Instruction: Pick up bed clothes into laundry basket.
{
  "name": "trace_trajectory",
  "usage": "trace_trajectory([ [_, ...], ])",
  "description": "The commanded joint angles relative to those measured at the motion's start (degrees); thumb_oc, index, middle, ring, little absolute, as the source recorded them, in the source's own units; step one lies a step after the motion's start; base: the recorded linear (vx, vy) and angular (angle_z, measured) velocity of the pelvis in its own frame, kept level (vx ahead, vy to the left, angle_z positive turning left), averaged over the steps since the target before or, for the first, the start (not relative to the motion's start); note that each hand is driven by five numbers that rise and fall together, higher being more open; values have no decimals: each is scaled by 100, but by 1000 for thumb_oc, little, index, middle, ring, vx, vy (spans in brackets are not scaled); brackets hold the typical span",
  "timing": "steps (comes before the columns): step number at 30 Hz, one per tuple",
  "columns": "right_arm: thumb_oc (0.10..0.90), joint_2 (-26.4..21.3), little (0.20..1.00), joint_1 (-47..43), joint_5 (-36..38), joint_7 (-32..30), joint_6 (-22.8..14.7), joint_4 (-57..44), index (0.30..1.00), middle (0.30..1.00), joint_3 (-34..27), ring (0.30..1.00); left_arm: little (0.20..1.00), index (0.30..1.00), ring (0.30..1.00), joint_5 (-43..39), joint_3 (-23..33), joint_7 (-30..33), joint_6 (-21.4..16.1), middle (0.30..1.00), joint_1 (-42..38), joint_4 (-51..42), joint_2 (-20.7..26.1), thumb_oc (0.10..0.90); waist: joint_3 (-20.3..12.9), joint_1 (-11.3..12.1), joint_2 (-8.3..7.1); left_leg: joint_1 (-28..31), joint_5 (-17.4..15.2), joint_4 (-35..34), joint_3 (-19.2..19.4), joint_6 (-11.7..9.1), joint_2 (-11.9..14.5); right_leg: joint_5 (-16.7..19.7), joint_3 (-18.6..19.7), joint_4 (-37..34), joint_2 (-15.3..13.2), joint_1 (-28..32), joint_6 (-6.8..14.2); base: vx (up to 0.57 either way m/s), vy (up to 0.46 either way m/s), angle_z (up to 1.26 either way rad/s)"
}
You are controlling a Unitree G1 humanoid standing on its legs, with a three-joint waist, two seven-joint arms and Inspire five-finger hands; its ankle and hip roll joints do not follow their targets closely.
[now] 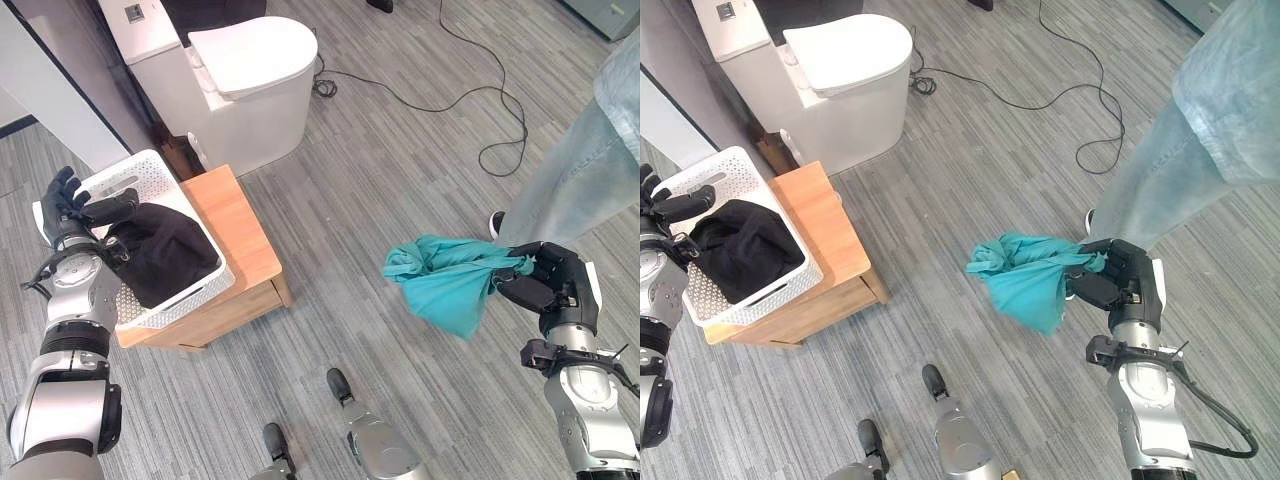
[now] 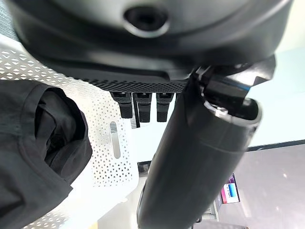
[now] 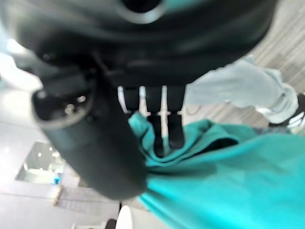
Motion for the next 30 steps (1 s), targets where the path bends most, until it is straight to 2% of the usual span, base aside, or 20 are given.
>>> trace_trajectory([
  [1, 400, -368, 300, -415, 30, -33, -456, -169, 300, 300, -465, 300, 900, 900, 900, -16, -399, -57, -754, 900, -581, -470, 874, 800, -658, 111, 124, -48, -139, 10, -219, -34, -82, -1349, -311, 91, -244, 628, 531, 5, 4, 3],
  [3, 400, -451, 300, -505, 39, -27, -454, -135, 300, 300, -439, 300, 900, 900, 900, -19, -497, -100, -815, 900, -636, -727, 941, 800, -691, 153, 131, -22, -144, 10, -231, -30, -85, -1361, -325, 93, -253, 672, 536, 0, 0, 0],
  [4, 400, -687, 300, -687, 80, -9, -461, -89, 300, 300, -446, 300, 900, 900, 900, -20, -635, -254, -883, 900, -566, -1137, 1009, 800, -753, 218, 143, 8, -142, 10, -256, -29, -92, -1376, -352, 108, -261, 721, 536, 0, 0, 0],
  [9, 400, -705, 300, -709, 91, -4, -472, -62, 300, 300, -432, 300, 900, 900, 900, -19, -609, -251, -876, 900, -539, -1160, 1008, 800, -745, 206, 148, 15, -143, 10, -260, -29, -93, -1379, -356, 108, -262, 729, 536, 0, 0, 4],
  [10, 400, -1943, 300, -2024, 219, 26, -521, 480, 300, 300, 22, 300, 900, 900, 900, -689, -591, -658, -1267, 900, 390, -2778, 878, 800, -989, 636, 85, 56, -116, 10, -488, -26, -124, -1443, -505, 138, -289, 890, 503, -9, -27, -4],
  [11, 400, -1971, 300, -2091, 230, 29, -536, 526, 300, 300, 92, 300, 900, 900, 900, -685, -521, -653, -1260, 900, 464, -2818, 872, 800, -993, 599, 105, 57, -121, 10, -491, -25, -127, -1448, -509, 134, -291, 895, 503, -49, -41, -10],
  [13, 400, -2279, 300, -2760, 187, 48, -536, 624, 300, 300, 540, 300, 900, 900, 900, -923, -329, -731, -1440, 900, 935, -3429, 730, 800, -1064, 837, 40, 50, -97, 10, -621, -25, -145, -1459, -602, 126, -310, 953, 481, -6, -9, 8],
  [14, 400, -2299, 300, -2870, 195, 44, -549, 677, 300, 300, 658, 300, 900, 900, 900, -919, -229, -727, -1428, 900, 1037, -3479, 720, 800, -1068, 777, 66, 52, -102, 10, -626, -23, -149, -1464, -608, 118, -315, 961, 482, -25, -38, 40],
  [16, 400, -2659, 300, -4369, 281, 106, -456, 1385, 300, 300, 1779, 300, 900, 900, 900, -1153, 101, -830, -1613, 900, 1801, -4231, 465, 800, -1164, 1282, -55, 1, -44, 10, -889, -32, -202, -1488, -801, 97, -344, 1072, 435, -47, -52, 42],
  [17, 400, -2658, 300, -4540, 300, 108, -477, 1464, 300, 300, 1947, 300, 900, 900, 900, -1149, 206, -827, -1605, 900, 1890, -4269, 439, 800, -1157, 1206, -18, 2, -43, 10, -900, -32, -205, -1490, -813, 94, -347, 1079, 436, -11, -36, 26],
  [19, 400, -2720, 300, -5132, 381, 162, -388, 1730, 300, 300, 2382, 300, 900, 900, 900, -1192, 383, -894, -1603, 900, 2215, -4481, 505, 800, -1185, 1429, -67, -35, 0, 10, -1040, -38, -237, -1501, -918, 85, -358, 1132, 407, -47, -43, 40],
  [20, 400, -2686, 300, -5757, 348, 224, -302, 1985, 300, 300, 2874, 300, 900, 900, 900, -1166, 560, -875, -1637, 900, 2428, -4491, 509, 800, -1212, 1571, -105, -60, 39, 10, -1153, -45, -261, -1520, -1003, 94, -365, 1176, 383, -67, -54, 62],
  [21, 400, -2583, 300, -6152, 284, 213, -251, 2080, 300, 300, 3118, 300, 900, 900, 900, -1151, 671, -856, -1649, 900, 2553, -4493, 415, 800, -1224, 1653, -119, -89, 66, 10, -1222, -50, -281, -1530, -1054, 94, -365, 1203, 365, -70, -53, 70],
  [22, 400, -2421, 300, -6482, 217, 206, -222, 2140, 300, 300, 3299, 300, 900, 900, 900, -1134, 796, -802, -1666, 900, 2681, -4482, 299, 800, -1239, 1731, -120, -109, 81, 10, -1294, -48, -300, -1539, -1110, 82, -370, 1230, 350, -34, -28, 48],
  [23, 400, -2399, 300, -6564, 219, 201, -222, 2170, 300, 300, 3377, 300, 900, 900, 900, -1127, 849, -797, -1662, 900, 2721, -4501, 275, 800, -1232, 1679, -98, -109, 82, 10, -1311, -48, -304, -1544, -1127, 80, -374, 1238, 350, -29, -22, 43],
  [27, 400, -1750, 300, -7477, -423, 134, -15, 2352, 300, 300, 3886, 300, 900, 900, 900, -1014, 1029, -680, -1620, 900, 3035, -4369, 98, 800, -1337, 1882, -127, -124, 95, 10, -1453, -16, -351, -1574, -1280, 46, -385, 1351, 321, -1, -15, 47],
  [29, 400, -996, 300, -7974, -642, 79, 103, 2782, 300, 300, 4111, 300, 900, 900, 900, -1010, 1065, -651, -1600, 900, 3287, -4408, -93, 800, -1408, 2064, -171, -105, 86, 10, -1548, 23, -392, -1586, -1347, 33, -406, 1436, 311, 10, 1, 23],
  [30, 400, -977, 300, -7998, -643, 77, 97, 2803, 300, 300, 4131, 300, 900, 900, 900, -1009, 1086, -650, -1598, 900, 3305, -4417, -101, 800, -1406, 2046, -166, -104, 85, 10, -1550, 24, -394, -1589, -1349, 33, -407, 1439, 312, 2, -2, 11],
])
